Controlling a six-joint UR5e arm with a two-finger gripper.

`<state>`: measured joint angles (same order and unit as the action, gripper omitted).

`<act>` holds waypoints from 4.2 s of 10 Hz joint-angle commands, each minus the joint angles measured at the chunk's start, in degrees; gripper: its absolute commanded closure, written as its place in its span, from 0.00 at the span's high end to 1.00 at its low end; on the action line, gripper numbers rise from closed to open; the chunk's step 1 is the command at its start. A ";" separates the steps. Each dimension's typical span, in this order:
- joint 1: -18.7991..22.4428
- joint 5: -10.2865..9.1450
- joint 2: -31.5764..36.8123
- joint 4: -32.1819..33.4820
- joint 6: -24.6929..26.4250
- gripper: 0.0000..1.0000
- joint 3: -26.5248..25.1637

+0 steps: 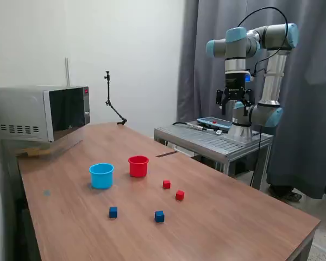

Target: Place red objects in the red bin, and blue objects in the blue bin.

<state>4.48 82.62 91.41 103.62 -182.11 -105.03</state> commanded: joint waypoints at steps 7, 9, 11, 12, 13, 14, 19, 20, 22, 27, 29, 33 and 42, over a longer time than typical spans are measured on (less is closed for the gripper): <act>-1.32 -0.44 -6.51 2.19 1.14 1.00 7.74; -1.32 -0.18 -6.42 2.11 1.14 1.00 7.65; -1.32 0.00 -6.16 2.11 1.14 1.00 7.47; -1.32 0.00 -6.15 2.11 1.14 1.00 7.47; -1.41 0.52 -5.89 2.11 1.06 1.00 7.38; -1.49 4.53 -5.80 2.11 1.14 1.00 7.47; -1.85 6.59 -5.71 2.02 0.27 1.00 7.03; -1.93 6.59 -5.71 1.93 0.35 1.00 7.03; -1.85 6.15 -5.80 1.93 0.35 1.00 6.86; -2.02 6.59 -6.32 3.95 -0.17 1.00 7.56; -2.11 6.59 -10.18 4.39 -0.17 1.00 11.49; -2.64 6.59 -19.67 4.39 -1.92 1.00 21.69; -3.96 4.14 -33.30 6.94 -9.22 1.00 35.49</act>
<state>0.55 87.88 60.42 110.10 -190.06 -71.70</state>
